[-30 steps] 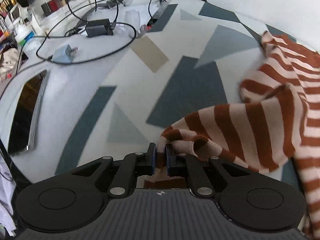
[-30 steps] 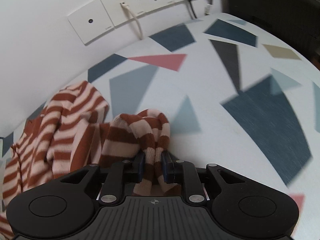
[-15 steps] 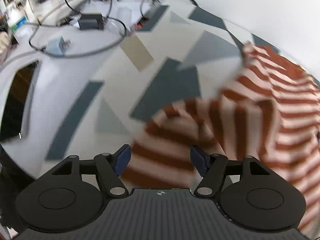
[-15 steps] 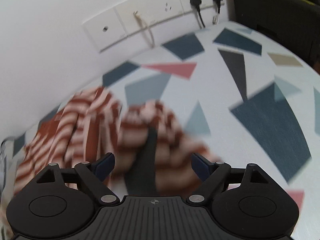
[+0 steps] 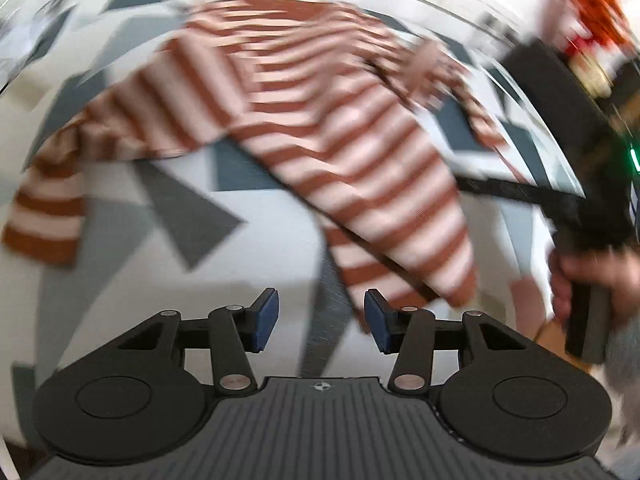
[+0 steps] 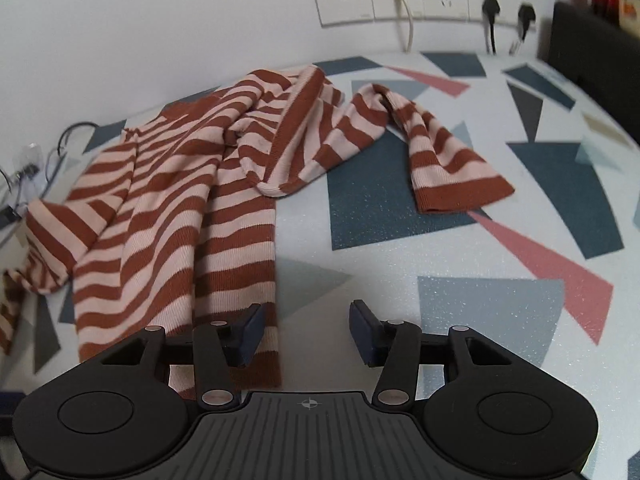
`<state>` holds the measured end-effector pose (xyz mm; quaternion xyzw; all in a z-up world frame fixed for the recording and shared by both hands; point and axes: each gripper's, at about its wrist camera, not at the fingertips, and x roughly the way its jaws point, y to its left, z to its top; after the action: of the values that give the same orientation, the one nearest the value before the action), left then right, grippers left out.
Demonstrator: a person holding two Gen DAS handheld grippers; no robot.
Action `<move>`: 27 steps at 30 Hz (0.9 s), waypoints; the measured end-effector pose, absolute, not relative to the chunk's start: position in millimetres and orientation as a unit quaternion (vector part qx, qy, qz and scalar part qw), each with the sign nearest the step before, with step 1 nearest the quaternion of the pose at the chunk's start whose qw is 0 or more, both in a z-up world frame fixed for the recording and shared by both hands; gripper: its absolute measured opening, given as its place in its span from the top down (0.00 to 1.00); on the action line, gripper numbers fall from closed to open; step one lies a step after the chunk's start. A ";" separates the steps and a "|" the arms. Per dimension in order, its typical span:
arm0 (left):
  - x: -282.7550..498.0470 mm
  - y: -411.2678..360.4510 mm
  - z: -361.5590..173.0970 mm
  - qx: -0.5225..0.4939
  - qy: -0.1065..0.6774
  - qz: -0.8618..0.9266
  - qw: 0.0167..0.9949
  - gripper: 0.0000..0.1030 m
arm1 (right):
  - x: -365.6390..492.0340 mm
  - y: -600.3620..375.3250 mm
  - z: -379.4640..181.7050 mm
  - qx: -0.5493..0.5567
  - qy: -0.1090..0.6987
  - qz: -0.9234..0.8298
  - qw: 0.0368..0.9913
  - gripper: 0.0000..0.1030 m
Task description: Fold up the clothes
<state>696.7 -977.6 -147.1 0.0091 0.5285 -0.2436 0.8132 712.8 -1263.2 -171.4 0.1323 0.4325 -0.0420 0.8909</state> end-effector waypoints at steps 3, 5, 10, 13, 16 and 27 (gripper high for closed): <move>688.9 -995.7 -153.4 0.038 0.528 -0.264 0.806 0.53 | 712.6 -1249.3 -171.7 0.107 0.435 -0.030 0.894 0.56; 688.1 -997.9 -156.0 0.026 0.526 -0.277 0.803 0.53 | 711.4 -1239.8 -171.4 0.091 0.437 -0.017 0.895 0.56; 695.4 -1002.2 -164.0 -0.001 0.512 -0.260 0.818 0.53 | 710.9 -1224.1 -172.1 0.063 0.435 -0.014 0.898 0.60; 697.9 -1008.4 -163.7 0.007 0.508 -0.249 0.824 0.59 | 712.5 -1223.0 -171.8 0.071 0.432 -0.012 0.899 0.66; 694.9 -1009.5 -163.8 0.055 0.502 -0.227 0.832 0.91 | 714.9 -1221.5 -171.2 0.070 0.433 -0.008 0.899 0.86; 694.1 -932.2 -159.5 0.010 0.533 -0.159 0.831 0.97 | 687.3 -1262.5 -163.2 0.115 0.414 -0.072 0.900 0.95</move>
<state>694.1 -932.2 -159.5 0.0100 0.5331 -0.1593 0.8309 687.3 -1262.5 -163.2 0.1146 0.4141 -0.0715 0.9002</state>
